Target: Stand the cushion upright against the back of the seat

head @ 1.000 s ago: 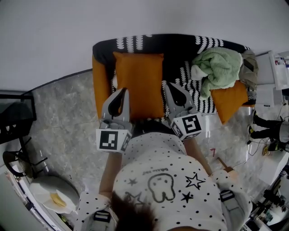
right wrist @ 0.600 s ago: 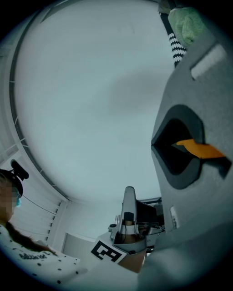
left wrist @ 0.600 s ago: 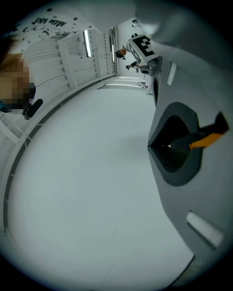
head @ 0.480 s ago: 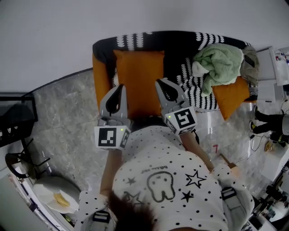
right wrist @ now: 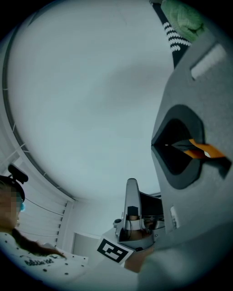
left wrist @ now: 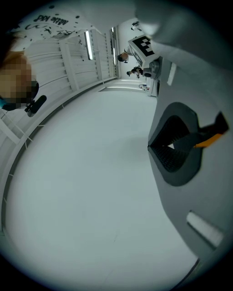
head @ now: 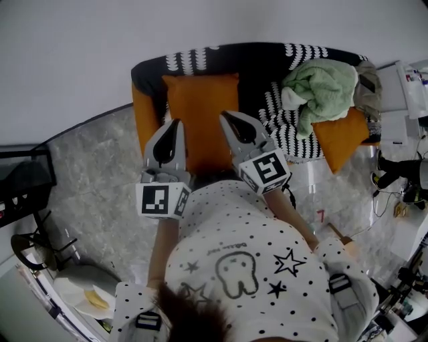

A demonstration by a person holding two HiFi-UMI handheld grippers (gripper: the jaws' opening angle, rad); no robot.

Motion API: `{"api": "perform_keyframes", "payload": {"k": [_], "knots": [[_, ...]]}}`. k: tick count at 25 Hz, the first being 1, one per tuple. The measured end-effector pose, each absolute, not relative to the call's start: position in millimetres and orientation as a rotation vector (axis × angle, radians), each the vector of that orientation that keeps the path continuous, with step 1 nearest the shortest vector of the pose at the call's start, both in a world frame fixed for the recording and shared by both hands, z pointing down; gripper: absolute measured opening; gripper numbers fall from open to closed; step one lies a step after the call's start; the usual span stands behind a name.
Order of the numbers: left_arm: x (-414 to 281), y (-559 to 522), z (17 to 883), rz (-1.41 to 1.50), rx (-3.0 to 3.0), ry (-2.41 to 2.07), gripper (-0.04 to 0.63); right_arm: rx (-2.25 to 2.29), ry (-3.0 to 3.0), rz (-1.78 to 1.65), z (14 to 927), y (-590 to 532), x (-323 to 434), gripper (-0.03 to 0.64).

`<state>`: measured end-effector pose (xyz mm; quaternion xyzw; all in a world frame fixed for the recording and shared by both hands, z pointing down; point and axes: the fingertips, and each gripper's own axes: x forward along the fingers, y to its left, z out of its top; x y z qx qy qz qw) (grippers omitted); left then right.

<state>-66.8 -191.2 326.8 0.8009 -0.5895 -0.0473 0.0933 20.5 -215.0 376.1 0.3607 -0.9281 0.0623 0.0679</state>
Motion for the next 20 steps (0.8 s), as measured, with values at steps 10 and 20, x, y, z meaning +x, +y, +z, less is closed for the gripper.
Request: {"api": "perform_keyframes", "payload": {"k": [10,20], "knots": [[-68.6,-197.0,331.4,-0.134,2.374,-1.751,-0.005,1.097,-2.763,0.209,386.4,-222.0,32.9,-0.005],[-67.9,-216.9,346.2,-0.104,2.351,-1.725,-0.003,1.104,-2.742,0.243,394.9,-236.9,39.6,-0.005]]}}
